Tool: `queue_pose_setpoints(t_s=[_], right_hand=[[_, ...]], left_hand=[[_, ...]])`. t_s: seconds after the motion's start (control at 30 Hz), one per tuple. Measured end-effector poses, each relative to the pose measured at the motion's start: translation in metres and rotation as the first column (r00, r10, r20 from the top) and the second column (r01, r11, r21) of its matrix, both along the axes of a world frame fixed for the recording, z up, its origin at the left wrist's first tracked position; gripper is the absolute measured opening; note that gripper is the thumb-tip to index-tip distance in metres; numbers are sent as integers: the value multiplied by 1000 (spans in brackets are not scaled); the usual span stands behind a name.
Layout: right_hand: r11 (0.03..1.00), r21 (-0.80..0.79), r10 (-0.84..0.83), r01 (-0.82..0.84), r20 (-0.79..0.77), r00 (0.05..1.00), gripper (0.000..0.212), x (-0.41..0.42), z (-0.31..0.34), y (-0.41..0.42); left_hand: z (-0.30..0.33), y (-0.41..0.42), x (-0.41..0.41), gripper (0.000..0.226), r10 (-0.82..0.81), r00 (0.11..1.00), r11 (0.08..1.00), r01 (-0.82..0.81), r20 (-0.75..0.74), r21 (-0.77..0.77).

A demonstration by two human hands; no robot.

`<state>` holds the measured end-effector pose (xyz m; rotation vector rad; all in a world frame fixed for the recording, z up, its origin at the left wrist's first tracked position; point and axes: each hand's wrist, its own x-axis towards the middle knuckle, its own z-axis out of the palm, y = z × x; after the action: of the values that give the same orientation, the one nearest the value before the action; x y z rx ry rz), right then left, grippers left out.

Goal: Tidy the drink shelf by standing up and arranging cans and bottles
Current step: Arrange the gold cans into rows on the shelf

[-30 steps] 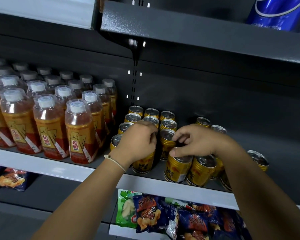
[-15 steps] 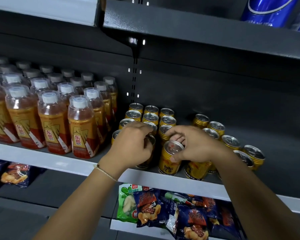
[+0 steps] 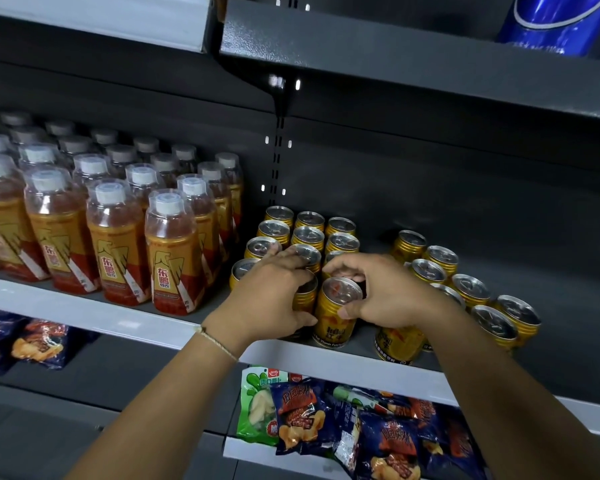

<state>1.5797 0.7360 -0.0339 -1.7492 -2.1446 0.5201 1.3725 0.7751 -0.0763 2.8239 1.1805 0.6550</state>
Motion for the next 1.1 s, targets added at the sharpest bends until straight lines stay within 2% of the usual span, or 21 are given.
queue_pose_setpoints(t_s=[0.27,0.47,0.53,0.63,0.73,0.8,0.9,0.97,1.1], right_hand=[[1000,12,-8,7,45,999,65,0,2,2],[999,39,15,-17,49,999,65,1,4,-1],[999,41,33,-33,9,999,62,4,7,-2],[994,106,16,3,-182,983,38,17,21,-2],[967,215,-58,139,-343,938,20,34,39,4],[951,242,-104,194,-339,935,16,46,46,8],[946,220,-183,240,-253,950,16,62,51,10],[956,180,-201,233,-179,963,19,68,52,9],[995,-28,-100,99,-31,995,31,76,50,2]], left_hand=[[-1,-1,9,75,54,998,994,-57,35,89],[6,5,13,74,38,999,997,-39,23,70],[10,7,11,78,21,999,1000,-22,24,15],[21,8,10,83,-3,997,994,10,72,-105],[32,11,20,67,-41,989,993,55,143,-101],[40,15,34,54,-14,989,997,26,150,-79],[52,22,57,42,0,992,998,8,127,-63],[59,24,71,36,-12,995,994,23,103,-108],[62,28,89,5,-13,1000,987,9,-20,-161]])
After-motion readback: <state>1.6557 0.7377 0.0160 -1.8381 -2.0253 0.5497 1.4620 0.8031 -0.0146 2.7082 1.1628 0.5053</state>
